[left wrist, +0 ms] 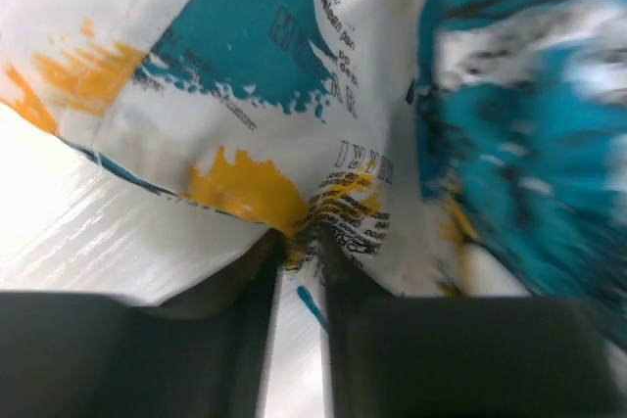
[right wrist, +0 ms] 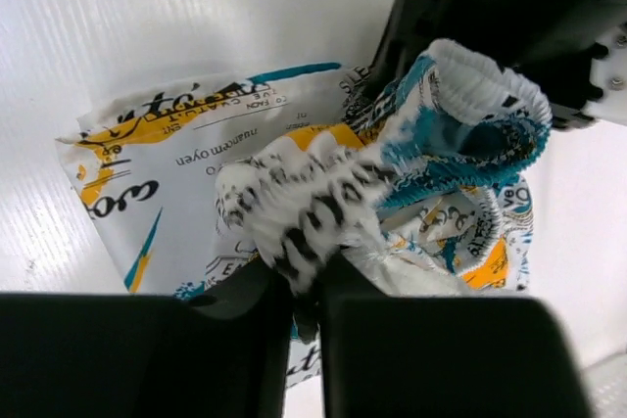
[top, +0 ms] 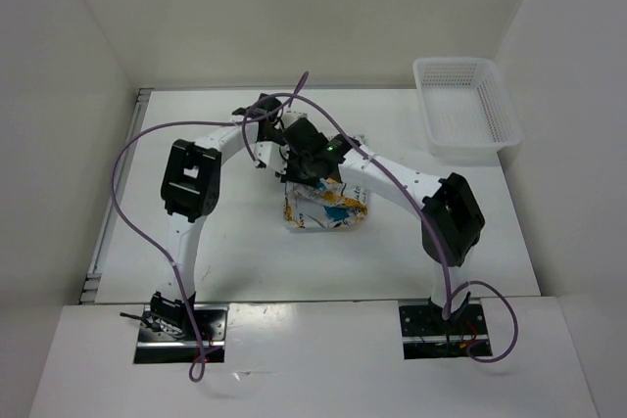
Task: Fold and stack the shorts
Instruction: Fold the shorts
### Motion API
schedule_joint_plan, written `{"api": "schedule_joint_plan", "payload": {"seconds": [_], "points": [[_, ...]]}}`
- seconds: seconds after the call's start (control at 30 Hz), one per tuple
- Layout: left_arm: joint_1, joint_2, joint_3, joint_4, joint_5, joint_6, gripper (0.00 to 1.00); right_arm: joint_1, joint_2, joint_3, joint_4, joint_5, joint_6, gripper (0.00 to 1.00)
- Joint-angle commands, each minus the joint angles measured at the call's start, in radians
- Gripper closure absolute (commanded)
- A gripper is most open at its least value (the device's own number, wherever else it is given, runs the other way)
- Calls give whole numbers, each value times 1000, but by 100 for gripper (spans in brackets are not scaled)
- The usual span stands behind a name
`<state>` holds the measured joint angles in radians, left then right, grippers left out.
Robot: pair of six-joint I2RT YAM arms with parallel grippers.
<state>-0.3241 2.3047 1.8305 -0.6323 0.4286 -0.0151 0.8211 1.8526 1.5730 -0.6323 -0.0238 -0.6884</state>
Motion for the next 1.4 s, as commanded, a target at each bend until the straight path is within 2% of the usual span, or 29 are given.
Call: {"api": "schedule_joint_plan", "payload": {"seconds": [0.0,0.1,0.17,0.2,0.3,0.43,0.53,0.63,0.77,0.9,1.13,1.23,1.37], "points": [[25,56,-37,-37,-88,15,62,36,7,18,23,-8,19,76],[75,30,-16,-37,-123,15,51,36,-24,48,33,-17,58,63],[118,18,7,-59,-132,15,40,36,-67,61,33,-59,81,55],[131,9,36,-69,-133,15,38,36,-87,70,23,-82,81,49],[160,-26,76,-96,-122,15,33,36,-188,19,48,-157,107,42],[184,-74,150,-118,-108,15,29,36,-266,-111,107,-81,141,42],[184,-108,168,-154,-65,15,28,36,-288,-247,144,-90,141,43],[122,-117,168,-208,-8,15,27,36,-261,-306,215,-87,141,42],[54,-117,79,-199,85,15,27,36,-202,-329,313,-64,116,40],[16,-108,79,-188,96,15,26,-2,-150,-355,381,-48,135,40],[7,-25,116,-188,49,15,26,-22,-104,-409,460,-16,144,40],[-3,-16,127,-179,9,15,37,-22,-79,-418,483,-7,155,43],[-3,-5,136,-179,-2,15,57,-22,-59,-418,465,-53,128,41]]}}
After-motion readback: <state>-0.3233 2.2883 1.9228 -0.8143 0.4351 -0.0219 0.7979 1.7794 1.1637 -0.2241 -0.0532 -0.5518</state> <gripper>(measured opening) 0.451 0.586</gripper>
